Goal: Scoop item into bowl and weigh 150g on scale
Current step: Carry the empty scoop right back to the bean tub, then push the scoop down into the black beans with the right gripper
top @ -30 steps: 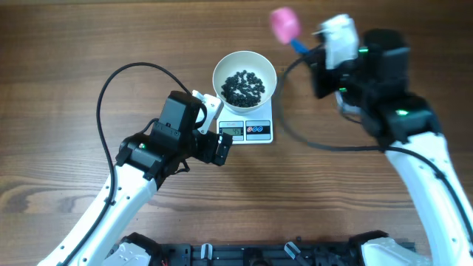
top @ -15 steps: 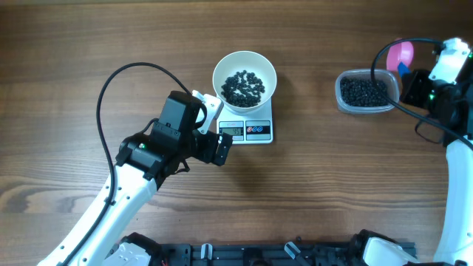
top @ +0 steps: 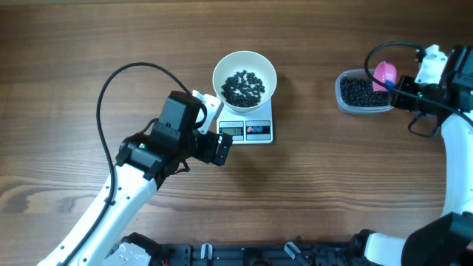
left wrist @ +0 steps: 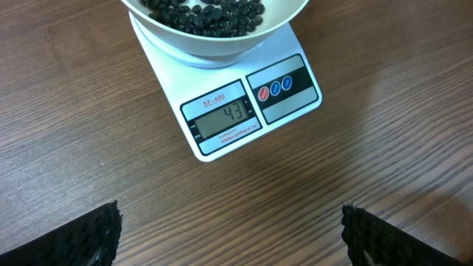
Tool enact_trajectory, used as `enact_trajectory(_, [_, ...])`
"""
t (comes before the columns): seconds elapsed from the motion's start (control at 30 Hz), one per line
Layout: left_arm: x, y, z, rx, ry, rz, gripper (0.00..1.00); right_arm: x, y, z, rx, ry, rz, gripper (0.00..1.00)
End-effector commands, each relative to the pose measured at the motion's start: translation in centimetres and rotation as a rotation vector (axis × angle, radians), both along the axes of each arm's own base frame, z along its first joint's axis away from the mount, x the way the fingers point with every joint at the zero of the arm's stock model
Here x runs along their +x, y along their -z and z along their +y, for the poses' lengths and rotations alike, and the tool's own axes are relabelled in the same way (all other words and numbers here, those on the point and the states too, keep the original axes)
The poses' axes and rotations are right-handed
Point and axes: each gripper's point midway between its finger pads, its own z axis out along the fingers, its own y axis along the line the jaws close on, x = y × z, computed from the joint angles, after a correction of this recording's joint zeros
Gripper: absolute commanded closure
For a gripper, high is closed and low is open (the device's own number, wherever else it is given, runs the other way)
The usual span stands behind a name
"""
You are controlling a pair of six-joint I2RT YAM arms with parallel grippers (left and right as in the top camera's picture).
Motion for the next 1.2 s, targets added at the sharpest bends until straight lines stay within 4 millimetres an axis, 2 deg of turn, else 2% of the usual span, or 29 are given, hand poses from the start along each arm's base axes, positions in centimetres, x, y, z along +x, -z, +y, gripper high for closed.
enact_trajectory(0.0, [0.4,-0.6,-0.2,-0.002,-0.003,-0.018,0.0,-0.1,1.5,-1.1,-0.06,0.002,0.053,0.96])
enact_trajectory(0.3, [0.4,-0.6,-0.2,-0.002,-0.003,-0.018,0.0,-0.3,2.1,-1.7,-0.098,-0.001,0.081,0.96])
enact_trajectory(0.67, [0.4,-0.6,-0.2,-0.002,-0.003,-0.018,0.0,0.1,3.4,0.6,-0.125,-0.088,0.115,0.96])
enact_trajectory(0.83, [0.4,-0.6,-0.2,-0.002,-0.003,-0.018,0.0,-0.3,3.7,0.5,-0.185,-0.086,0.152,0.96])
enact_trajectory(1.0, [0.4,-0.6,-0.2,-0.002,-0.003,-0.018,0.0,-0.6,3.8,-0.6,-0.24,-0.041,0.173,0.96])
enact_trajectory(1.17, [0.4,-0.6,-0.2,-0.002,-0.003,-0.018,0.0,-0.5,3.8,-0.6,-0.235,-0.032,0.173,0.96])
